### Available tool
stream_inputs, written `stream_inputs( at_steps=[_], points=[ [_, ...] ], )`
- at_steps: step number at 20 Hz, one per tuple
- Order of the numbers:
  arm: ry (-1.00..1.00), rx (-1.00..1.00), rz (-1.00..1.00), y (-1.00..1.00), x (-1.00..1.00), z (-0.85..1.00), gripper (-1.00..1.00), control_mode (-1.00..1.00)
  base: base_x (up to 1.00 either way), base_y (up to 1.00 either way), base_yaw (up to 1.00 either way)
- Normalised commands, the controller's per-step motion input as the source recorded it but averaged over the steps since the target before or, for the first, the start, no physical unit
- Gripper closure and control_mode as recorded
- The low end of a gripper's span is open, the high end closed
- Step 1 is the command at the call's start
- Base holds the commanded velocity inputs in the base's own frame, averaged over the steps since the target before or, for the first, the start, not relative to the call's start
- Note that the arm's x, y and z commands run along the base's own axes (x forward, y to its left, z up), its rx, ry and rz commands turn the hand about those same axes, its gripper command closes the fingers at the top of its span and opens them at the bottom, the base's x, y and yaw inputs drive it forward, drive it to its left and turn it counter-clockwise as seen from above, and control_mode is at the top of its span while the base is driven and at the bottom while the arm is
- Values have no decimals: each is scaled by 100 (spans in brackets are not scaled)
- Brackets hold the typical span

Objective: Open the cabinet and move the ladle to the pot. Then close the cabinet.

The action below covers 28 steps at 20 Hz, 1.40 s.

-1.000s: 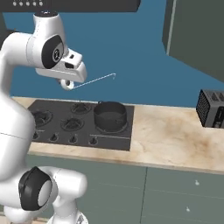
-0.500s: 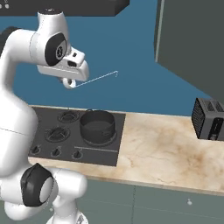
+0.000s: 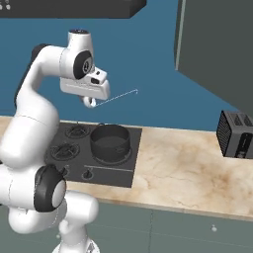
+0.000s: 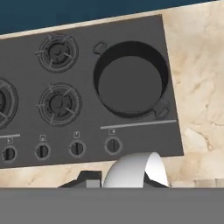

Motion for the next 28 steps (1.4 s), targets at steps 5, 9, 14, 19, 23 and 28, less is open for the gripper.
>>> stream_inputs(
  at_steps=[5, 9, 14, 19, 23, 28],
  points=[
    [20, 0, 0, 0, 98, -87, 100, -100, 0, 0, 0],
    [16, 0, 0, 0, 98, -75, 100, -100, 0, 0, 0],
    [10, 0, 0, 0, 78, -61, 100, -100, 0, 0, 0],
    [6, 0, 0, 0, 44, -54, 100, -100, 0, 0, 0],
    [0, 0, 0, 0, 19, -56, 100, -100, 0, 0, 0],
    [0, 0, 0, 0, 9, -60, 100, -100, 0, 0, 0]
  ],
)
